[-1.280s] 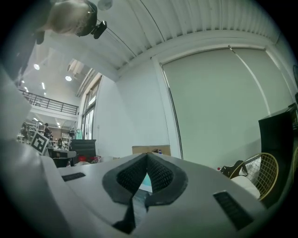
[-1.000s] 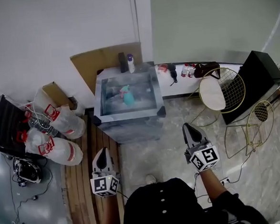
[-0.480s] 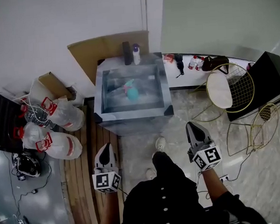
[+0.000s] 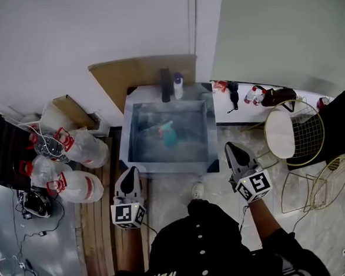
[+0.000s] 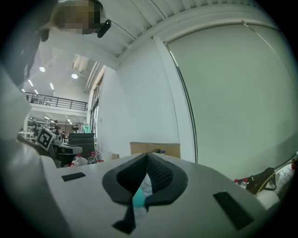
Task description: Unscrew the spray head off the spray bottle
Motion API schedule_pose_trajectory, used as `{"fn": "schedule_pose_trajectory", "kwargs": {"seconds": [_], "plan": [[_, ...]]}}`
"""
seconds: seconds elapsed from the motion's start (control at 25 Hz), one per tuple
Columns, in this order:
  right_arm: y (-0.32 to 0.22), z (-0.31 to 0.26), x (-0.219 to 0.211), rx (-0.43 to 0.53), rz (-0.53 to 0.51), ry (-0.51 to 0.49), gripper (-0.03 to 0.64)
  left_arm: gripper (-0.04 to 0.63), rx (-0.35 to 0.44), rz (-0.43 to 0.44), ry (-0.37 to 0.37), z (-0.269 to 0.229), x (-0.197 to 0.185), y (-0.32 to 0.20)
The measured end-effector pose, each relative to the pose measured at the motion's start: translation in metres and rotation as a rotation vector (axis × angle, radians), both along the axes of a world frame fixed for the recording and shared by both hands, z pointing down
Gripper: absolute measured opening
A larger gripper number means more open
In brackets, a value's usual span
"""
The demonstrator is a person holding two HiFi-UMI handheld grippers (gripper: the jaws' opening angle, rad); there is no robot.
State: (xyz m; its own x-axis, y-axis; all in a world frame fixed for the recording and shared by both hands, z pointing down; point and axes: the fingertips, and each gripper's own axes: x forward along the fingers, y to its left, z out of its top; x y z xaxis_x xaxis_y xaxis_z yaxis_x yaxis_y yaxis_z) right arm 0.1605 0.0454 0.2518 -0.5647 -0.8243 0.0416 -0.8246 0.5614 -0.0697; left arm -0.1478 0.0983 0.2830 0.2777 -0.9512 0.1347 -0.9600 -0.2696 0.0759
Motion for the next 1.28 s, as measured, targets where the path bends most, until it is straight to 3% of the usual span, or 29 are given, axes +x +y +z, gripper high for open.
{"fn": "schedule_pose_trajectory", "kwargs": {"seconds": [0.2, 0.4, 0.72, 1.04, 1.28], "plan": [[-0.052, -0.011, 0.001, 0.009, -0.06, 0.019, 0.012, 0.025, -0.022, -0.017, -0.027, -0.008, 0.006, -0.052], [-0.086, 0.003, -0.001, -0.033, -0.101, 0.015, 0.012, 0.025, -0.076, 0.038, -0.089, 0.007, 0.018, -0.083], [-0.123, 0.054, -0.034, -0.131, -0.196, 0.121, 0.012, 0.026, -0.201, 0.266, -0.219, 0.067, 0.034, -0.12], [-0.15, 0.106, -0.083, -0.24, -0.238, 0.213, 0.012, 0.029, -0.326, 0.45, -0.273, 0.147, 0.033, -0.166], [-0.157, 0.144, -0.115, -0.312, -0.259, 0.234, 0.012, 0.157, -0.474, 0.648, -0.351, 0.225, 0.041, -0.173]]}}
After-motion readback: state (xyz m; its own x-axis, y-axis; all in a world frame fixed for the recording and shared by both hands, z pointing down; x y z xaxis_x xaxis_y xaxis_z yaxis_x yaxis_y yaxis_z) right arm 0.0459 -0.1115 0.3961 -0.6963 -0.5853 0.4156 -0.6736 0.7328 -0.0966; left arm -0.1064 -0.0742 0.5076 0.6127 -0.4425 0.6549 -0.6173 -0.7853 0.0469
